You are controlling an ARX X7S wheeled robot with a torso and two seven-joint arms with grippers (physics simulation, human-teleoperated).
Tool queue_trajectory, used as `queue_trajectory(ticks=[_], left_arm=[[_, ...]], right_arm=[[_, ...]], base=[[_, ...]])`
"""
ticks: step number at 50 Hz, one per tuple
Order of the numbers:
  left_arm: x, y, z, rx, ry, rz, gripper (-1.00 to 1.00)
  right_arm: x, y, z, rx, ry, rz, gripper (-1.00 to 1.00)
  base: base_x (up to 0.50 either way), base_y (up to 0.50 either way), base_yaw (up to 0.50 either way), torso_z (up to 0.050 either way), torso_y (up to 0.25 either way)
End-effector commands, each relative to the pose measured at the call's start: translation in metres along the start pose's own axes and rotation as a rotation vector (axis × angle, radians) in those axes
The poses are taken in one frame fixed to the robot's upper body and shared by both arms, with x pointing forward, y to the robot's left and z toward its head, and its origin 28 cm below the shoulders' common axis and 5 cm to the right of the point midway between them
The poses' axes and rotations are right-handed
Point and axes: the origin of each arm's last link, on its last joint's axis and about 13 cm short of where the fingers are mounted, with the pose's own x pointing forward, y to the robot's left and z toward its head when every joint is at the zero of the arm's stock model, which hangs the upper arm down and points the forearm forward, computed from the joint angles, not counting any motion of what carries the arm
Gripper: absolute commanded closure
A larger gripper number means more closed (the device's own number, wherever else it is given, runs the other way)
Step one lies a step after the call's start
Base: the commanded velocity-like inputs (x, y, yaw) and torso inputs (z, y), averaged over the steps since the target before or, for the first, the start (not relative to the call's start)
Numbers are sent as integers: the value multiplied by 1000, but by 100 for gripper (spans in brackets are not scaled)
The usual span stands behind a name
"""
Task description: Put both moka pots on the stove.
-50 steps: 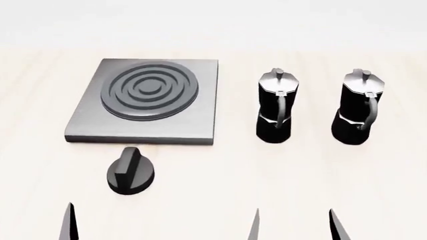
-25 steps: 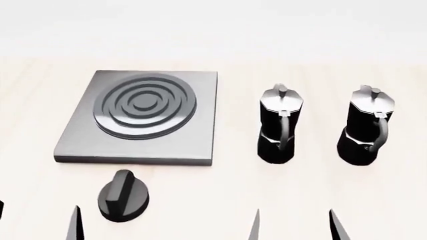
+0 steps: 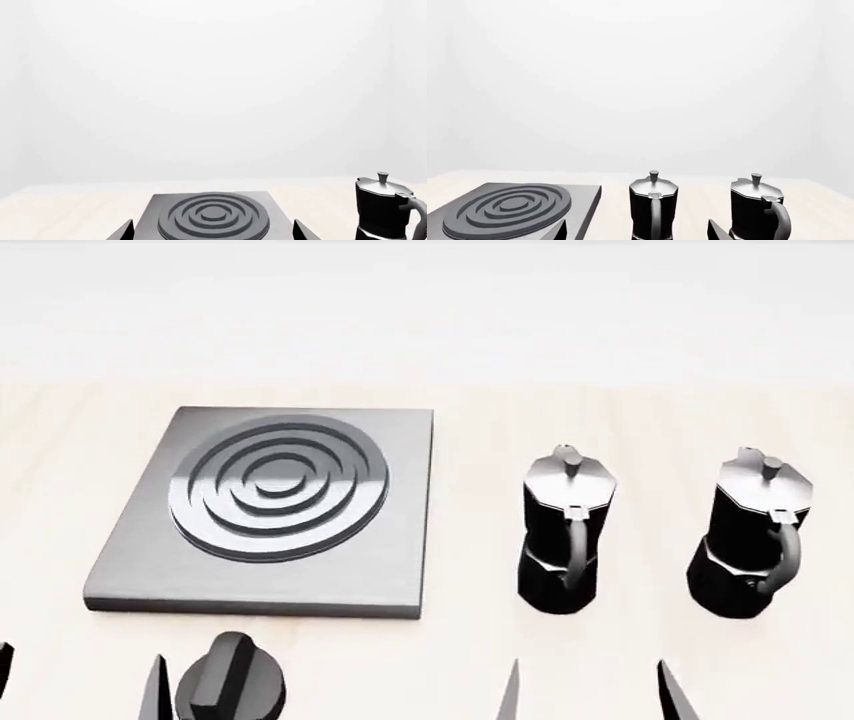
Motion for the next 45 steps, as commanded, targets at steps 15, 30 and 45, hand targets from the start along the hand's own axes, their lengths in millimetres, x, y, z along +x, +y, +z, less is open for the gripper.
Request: queue_trajectory(ticks=[15,30,45], left_arm=[[-1,-2,1,-3,4,-7,-100],[-1,-2,-1,-3,8,-12,-100],[-1,-2,0,-12,11,-13,-100]], right_arm=[[-1,0,-1,13,1,0,-100],[0,0,0,15,-3,-2,-100],[1,0,-3,-17,11,-6,-100]], base=[[16,0,0,0,1],[0,386,0,0,0],[0,87,0,0,0]])
